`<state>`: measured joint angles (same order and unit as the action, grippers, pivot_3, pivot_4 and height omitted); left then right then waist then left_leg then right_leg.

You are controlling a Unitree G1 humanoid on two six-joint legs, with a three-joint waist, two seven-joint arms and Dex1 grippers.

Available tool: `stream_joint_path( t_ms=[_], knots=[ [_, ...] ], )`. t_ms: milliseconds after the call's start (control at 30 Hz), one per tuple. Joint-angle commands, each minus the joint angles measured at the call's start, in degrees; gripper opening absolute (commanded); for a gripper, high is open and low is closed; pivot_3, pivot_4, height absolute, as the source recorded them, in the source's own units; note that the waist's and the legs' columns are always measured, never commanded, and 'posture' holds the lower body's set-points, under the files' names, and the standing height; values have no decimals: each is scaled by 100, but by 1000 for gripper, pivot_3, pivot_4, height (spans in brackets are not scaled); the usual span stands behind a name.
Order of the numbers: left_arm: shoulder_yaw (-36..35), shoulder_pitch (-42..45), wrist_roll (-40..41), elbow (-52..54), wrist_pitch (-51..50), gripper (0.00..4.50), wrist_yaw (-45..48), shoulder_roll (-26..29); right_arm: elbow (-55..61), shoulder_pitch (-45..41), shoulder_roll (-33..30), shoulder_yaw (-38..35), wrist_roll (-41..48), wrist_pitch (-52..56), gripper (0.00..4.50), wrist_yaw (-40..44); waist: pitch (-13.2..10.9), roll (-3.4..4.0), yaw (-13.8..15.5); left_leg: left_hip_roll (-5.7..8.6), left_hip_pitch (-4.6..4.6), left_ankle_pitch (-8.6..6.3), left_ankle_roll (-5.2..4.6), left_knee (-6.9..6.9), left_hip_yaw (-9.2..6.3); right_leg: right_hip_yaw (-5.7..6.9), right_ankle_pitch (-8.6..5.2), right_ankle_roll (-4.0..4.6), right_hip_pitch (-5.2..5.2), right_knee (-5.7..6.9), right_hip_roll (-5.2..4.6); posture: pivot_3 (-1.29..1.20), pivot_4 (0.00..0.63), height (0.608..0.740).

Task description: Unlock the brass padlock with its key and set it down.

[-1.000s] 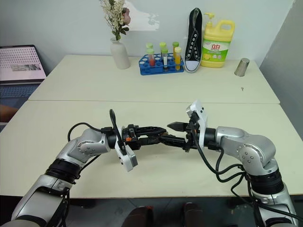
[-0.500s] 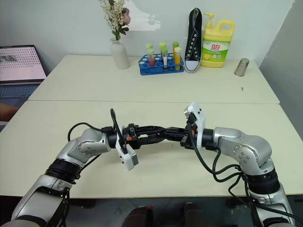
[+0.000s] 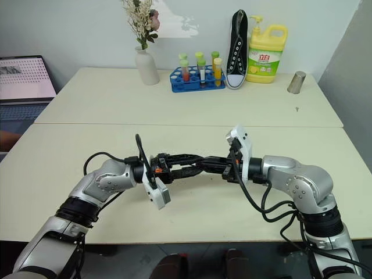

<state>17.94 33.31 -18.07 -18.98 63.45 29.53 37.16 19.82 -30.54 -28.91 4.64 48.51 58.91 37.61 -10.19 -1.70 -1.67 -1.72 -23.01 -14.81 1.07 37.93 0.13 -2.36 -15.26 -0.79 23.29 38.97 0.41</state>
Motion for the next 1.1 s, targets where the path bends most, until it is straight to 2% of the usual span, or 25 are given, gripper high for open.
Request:
stream_joint_path(
  t_ms=[33,167,267,367,533,700,767,867,933,1100],
  knots=[
    [-36,-78,280,274,1,3288,37,100,36,-160,13,-62,-25,-142,136,133,0,0,0,0,0,0,0,0,1,0,0,0,0,0,0,0,150,740],
    [-179,-368,386,547,49,4463,-30,217,-77,-170,-43,-32,-222,-285,136,223,0,0,-4,0,1,0,0,0,3,-1,0,0,0,0,-1,0,150,740],
    [-239,-599,605,786,-21,4485,-20,336,-157,-159,-94,-5,-367,-385,136,341,-1,1,-1,-1,1,0,0,-1,2,-2,0,0,0,0,-3,0,150,740],
    [-326,-757,1256,1112,-402,3875,54,482,-222,-147,-208,95,-638,-592,136,507,-1,2,-3,-2,1,0,0,0,0,-1,0,1,0,1,-4,0,150,740],
    [-577,-795,2227,1445,-1474,2276,252,486,-298,-135,-199,101,-769,-689,136,626,-1,2,-3,0,1,0,0,1,1,0,0,0,0,1,-4,0,150,740],
    [-516,-532,3398,1572,-3389,715,1102,333,-174,-122,-264,171,-905,-841,136,848,-2,3,-4,1,1,0,0,0,1,4,-1,-1,0,0,3,0,150,740],
    [-523,-374,4087,1661,-4453,53,1647,288,-46,-108,-303,215,-933,-891,136,933,-2,2,-1,3,0,0,0,2,-1,6,-2,-2,0,0,22,0,150,740],
    [-608,-418,4509,1831,-5297,0,2607,643,56,-75,-324,180,-904,-841,136,936,-2,2,-15,2,1,0,0,2,0,7,-15,-25,0,0,27,0,150,740],
    [-731,-475,4459,1867,-5359,0,2932,771,99,-55,-336,149,-883,-811,136,926,-4,5,-31,-1,1,0,0,0,4,5,-15,-24,4,-1,30,0,150,740],
    [-956,-405,4014,1425,-5214,0,2831,482,112,-40,-355,109,-864,-827,136,897,-4,6,-9,-2,1,0,0,1,0,0,-16,-21,4,0,30,0,150,740]
  ],
)
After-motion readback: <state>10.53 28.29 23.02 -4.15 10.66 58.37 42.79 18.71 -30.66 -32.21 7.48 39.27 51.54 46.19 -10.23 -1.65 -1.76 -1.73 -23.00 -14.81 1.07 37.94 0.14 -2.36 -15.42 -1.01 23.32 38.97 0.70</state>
